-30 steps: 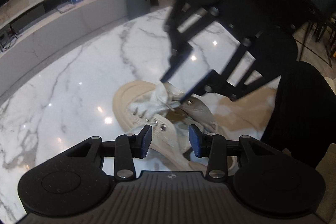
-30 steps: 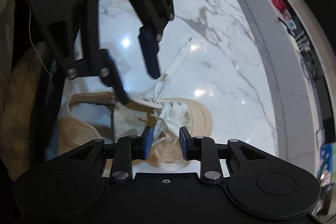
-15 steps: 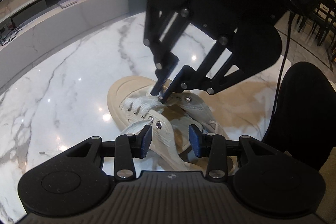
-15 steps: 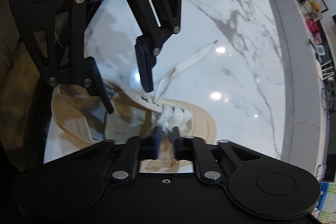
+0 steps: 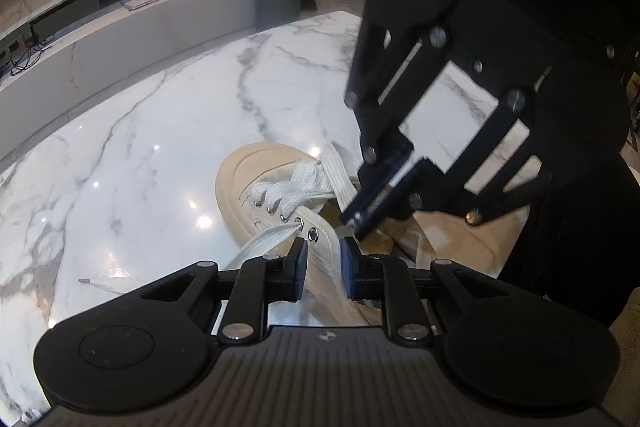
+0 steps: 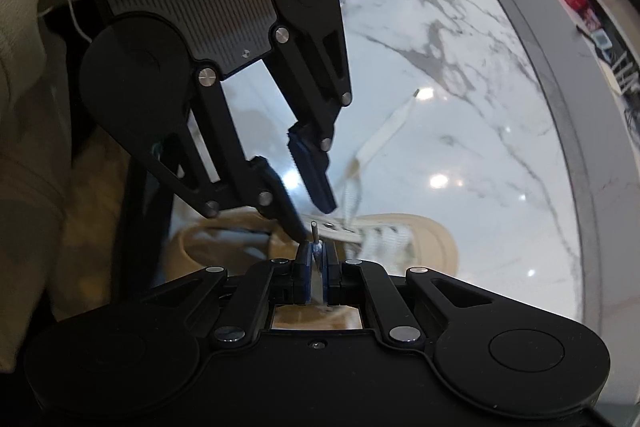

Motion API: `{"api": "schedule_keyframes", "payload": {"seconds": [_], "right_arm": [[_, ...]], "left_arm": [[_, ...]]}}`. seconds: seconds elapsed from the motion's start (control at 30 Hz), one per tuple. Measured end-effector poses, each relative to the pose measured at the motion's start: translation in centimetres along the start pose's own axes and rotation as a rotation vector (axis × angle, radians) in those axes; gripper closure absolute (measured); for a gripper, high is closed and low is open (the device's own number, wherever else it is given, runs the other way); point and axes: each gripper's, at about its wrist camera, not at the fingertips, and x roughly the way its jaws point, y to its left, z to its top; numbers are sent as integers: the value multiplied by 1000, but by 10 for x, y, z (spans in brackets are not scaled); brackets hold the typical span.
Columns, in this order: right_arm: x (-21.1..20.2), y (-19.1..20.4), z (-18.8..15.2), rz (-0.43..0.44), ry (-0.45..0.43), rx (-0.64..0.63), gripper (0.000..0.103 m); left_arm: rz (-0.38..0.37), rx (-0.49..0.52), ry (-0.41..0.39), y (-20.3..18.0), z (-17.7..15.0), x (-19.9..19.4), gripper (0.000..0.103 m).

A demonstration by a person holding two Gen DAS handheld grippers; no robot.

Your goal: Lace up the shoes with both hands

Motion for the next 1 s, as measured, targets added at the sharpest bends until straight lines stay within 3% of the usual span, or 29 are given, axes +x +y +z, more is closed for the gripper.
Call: {"api": "schedule_keyframes", "payload": {"seconds": [0.4, 0.87, 1.0], "right_arm": [[25, -14, -6, 20, 44, 212, 100], [29, -14, -2, 38, 52, 215, 100], [28, -11, -16, 34, 50, 214, 100]], "left_arm": [[3, 15, 16, 1, 1, 3, 85], [11, 15, 32, 0, 0, 4, 85], [17, 20, 36, -1, 0, 6, 85]]}}
